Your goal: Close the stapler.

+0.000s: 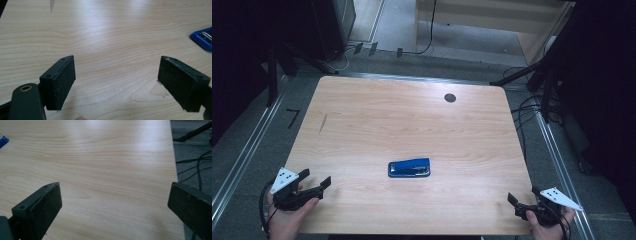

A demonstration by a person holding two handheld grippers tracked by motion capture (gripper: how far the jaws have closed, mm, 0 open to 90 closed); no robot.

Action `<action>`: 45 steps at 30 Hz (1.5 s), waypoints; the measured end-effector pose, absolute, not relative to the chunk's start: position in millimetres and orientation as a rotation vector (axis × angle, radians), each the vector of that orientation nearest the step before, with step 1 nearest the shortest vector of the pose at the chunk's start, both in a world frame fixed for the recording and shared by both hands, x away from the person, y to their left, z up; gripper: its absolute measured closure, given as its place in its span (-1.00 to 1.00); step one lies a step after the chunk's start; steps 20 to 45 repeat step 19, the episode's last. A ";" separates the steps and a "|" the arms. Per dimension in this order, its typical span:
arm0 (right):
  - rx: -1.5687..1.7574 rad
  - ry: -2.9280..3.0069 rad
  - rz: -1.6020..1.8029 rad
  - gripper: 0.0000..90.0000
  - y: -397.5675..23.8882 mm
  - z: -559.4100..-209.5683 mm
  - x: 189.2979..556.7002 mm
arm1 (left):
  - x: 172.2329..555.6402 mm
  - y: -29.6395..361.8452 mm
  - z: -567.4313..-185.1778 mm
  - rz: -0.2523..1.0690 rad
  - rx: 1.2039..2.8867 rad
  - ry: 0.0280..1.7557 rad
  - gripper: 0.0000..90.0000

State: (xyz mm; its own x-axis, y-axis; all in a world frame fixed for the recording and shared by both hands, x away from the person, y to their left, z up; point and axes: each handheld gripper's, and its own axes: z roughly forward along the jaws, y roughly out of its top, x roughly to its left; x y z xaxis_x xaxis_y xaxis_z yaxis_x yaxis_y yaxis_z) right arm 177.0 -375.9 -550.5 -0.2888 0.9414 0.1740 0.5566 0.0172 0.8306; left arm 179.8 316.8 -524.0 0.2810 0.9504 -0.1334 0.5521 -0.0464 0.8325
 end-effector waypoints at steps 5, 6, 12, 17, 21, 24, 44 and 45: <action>1.547 1.847 1.187 -1.00 -383.7 -552.1 176.2 | 179.8 316.7 -523.9 0.599 1.715 1.382 -0.67; 1.553 1.845 1.191 -1.00 -384.8 -552.6 176.3 | 179.9 316.8 -524.0 0.599 1.712 1.382 -0.67; 1.557 1.840 1.215 -1.00 -385.8 -553.9 175.3 | 180.0 316.5 -523.9 0.599 1.720 1.381 -0.67; 1.558 1.838 1.211 -1.00 -385.2 -555.2 175.6 | 179.9 316.5 -523.9 0.598 1.722 1.380 -0.67; 1.549 1.843 1.206 -1.00 -384.6 -555.5 176.0 | 180.2 316.7 -524.0 0.595 1.717 1.384 -0.67; 1.549 1.843 1.206 -1.00 -384.6 -555.5 176.0 | 180.2 316.7 -524.0 0.595 1.717 1.384 -0.67; 1.549 1.843 1.206 -1.00 -384.6 -555.5 176.0 | 180.2 316.7 -524.0 0.595 1.717 1.384 -0.67; 1.549 1.843 1.206 -1.00 -384.6 -555.5 176.0 | 180.2 316.7 -524.0 0.595 1.717 1.384 -0.67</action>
